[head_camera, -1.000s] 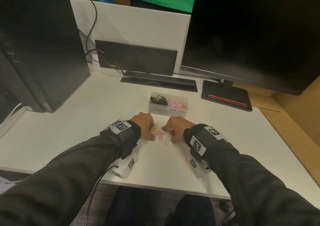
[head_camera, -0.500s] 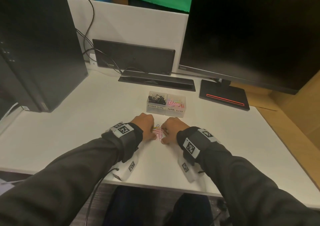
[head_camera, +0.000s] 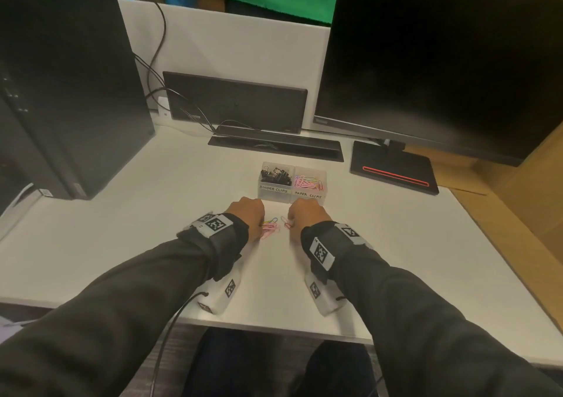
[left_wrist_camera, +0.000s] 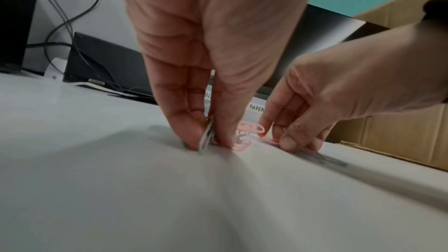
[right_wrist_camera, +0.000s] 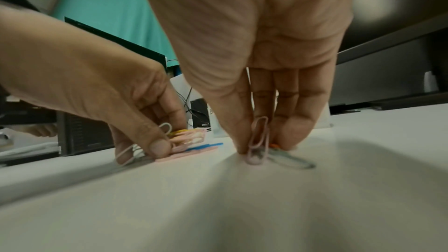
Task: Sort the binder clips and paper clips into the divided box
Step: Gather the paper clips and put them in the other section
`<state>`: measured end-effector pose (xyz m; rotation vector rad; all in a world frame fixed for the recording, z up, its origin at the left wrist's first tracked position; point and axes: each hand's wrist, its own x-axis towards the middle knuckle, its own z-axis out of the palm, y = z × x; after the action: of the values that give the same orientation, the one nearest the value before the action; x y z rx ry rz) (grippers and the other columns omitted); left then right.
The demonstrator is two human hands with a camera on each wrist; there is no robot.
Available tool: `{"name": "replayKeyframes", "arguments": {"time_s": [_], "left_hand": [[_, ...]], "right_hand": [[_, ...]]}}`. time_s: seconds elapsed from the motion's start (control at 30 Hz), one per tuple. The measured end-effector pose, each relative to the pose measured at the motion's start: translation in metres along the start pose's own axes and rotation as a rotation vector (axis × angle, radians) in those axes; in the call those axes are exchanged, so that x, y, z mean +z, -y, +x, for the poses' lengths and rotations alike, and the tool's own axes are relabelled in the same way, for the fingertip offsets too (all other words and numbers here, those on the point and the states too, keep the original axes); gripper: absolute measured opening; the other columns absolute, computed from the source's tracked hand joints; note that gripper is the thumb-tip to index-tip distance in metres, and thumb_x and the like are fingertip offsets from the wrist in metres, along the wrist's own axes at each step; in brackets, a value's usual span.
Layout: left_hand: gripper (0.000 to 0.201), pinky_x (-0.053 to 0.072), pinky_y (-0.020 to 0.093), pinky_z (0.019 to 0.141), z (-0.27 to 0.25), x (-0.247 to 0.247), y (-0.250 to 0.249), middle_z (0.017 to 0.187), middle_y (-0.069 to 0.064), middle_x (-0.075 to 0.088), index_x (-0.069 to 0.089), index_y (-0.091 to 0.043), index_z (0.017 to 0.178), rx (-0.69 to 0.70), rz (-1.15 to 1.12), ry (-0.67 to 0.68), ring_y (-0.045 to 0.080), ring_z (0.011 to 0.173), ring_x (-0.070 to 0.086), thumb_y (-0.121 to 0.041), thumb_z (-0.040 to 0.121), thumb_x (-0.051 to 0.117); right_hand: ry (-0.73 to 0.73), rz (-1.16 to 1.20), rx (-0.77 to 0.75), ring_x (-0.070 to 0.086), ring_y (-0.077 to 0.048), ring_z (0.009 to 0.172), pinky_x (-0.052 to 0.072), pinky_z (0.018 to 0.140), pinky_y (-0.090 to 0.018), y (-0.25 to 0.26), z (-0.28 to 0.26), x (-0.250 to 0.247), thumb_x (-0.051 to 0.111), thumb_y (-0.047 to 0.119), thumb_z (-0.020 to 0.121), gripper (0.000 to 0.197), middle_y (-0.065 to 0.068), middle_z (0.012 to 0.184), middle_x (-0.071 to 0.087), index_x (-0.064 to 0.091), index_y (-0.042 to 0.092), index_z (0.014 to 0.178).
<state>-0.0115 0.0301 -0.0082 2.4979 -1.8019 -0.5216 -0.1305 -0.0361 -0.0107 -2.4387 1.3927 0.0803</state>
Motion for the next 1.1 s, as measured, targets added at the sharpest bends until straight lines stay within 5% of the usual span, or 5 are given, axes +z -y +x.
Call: {"name": "replayKeyframes", "arguments": {"time_s": [0.27,0.6,0.77,0.9,1.1], "left_hand": [[0.025,0.047,0.033,0.087,0.004,-0.009,-0.003,0.121,0.018,0.059,0.059,-0.004,0.117,0.045,0.152,-0.006,0.034,0.108,0.061,-0.015,0.097,0.05],[0.026,0.052,0.041,0.091,0.058,-0.08,-0.07,0.116,0.02,0.063,0.064,-0.003,0.114,0.105,0.034,-0.213,0.038,0.104,0.063,-0.007,0.092,0.052],[0.032,0.051,0.037,0.089,0.089,-0.075,-0.103,0.121,0.017,0.063,0.059,-0.001,0.121,0.125,0.112,-0.113,0.034,0.108,0.064,-0.01,0.09,0.062],[0.036,0.054,0.04,0.089,0.103,-0.054,-0.102,0.119,0.015,0.065,0.061,-0.006,0.122,0.103,0.084,-0.079,0.033,0.103,0.066,-0.017,0.087,0.066],[0.026,0.053,0.042,0.092,0.083,-0.065,-0.077,0.116,0.007,0.067,0.066,-0.021,0.114,0.146,-0.155,-0.273,0.03,0.099,0.065,-0.025,0.091,0.053]], "right_hand": [[-0.02,-0.053,-0.002,0.06,-0.037,0.11,0.048,0.095,-0.036,-0.02,0.0,-0.01,0.051,0.009,0.095,0.029,-0.02,0.124,0.058,0.062,0.002,0.121],[-0.061,0.196,0.12,0.064,-0.03,0.1,0.048,0.084,-0.025,-0.072,-0.007,-0.027,0.065,0.007,0.085,0.021,-0.012,0.109,0.07,0.076,0.009,0.103],[-0.095,0.297,0.171,0.065,-0.028,0.1,0.048,0.083,-0.025,-0.094,-0.013,-0.031,0.065,0.006,0.086,0.019,-0.01,0.108,0.072,0.076,0.007,0.102],[-0.134,0.364,0.204,0.064,-0.027,0.097,0.05,0.089,-0.027,-0.101,-0.015,-0.038,0.068,0.007,0.085,0.017,-0.008,0.109,0.07,0.077,0.012,0.099],[-0.199,0.525,0.154,0.072,-0.024,0.084,0.059,0.085,-0.034,-0.08,0.005,-0.074,0.074,0.005,0.08,0.018,-0.01,0.097,0.074,0.076,0.01,0.097]]}}
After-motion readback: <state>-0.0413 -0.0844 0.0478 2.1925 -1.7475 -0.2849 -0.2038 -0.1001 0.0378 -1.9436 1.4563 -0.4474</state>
